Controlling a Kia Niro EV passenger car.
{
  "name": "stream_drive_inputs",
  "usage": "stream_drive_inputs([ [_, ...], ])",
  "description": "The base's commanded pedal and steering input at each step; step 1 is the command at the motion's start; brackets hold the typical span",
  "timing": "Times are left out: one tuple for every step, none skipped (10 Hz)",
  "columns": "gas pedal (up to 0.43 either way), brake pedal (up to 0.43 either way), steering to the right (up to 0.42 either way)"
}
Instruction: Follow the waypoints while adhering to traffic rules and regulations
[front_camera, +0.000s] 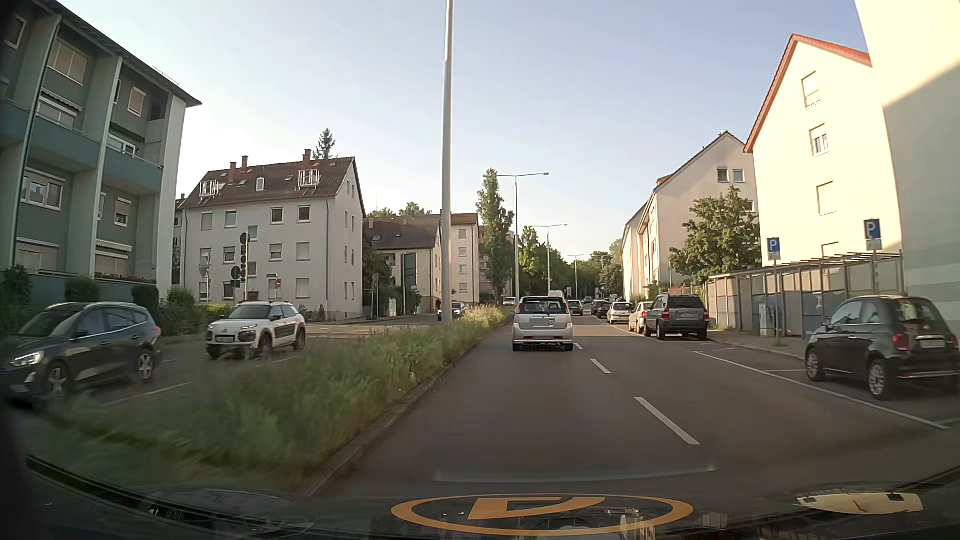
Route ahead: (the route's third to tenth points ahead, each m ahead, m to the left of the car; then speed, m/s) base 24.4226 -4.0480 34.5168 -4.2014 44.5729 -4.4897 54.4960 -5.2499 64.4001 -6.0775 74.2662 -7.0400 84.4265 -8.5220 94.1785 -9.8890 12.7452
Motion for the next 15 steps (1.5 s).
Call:
stream_drive_inputs([
  [0.150, 0.000, 0.001],
  [0.150, 0.000, 0.001],
  [0.150, 0.000, 0.001],
  [0.157, 0.000, 0.001],
  [0.157, 0.000, 0.001],
  [0.157, 0.000, 0.001],
  [0.157, 0.000, 0.001],
  [0.157, 0.000, 0.002],
  [0.157, 0.000, 0.004],
  [0.157, 0.000, 0.005],
  [0.169, 0.000, 0.004],
  [0.169, 0.000, 0.004],
  [0.169, 0.000, 0.005],
  [0.157, 0.000, 0.004],
  [0.138, 0.000, 0.005],
])
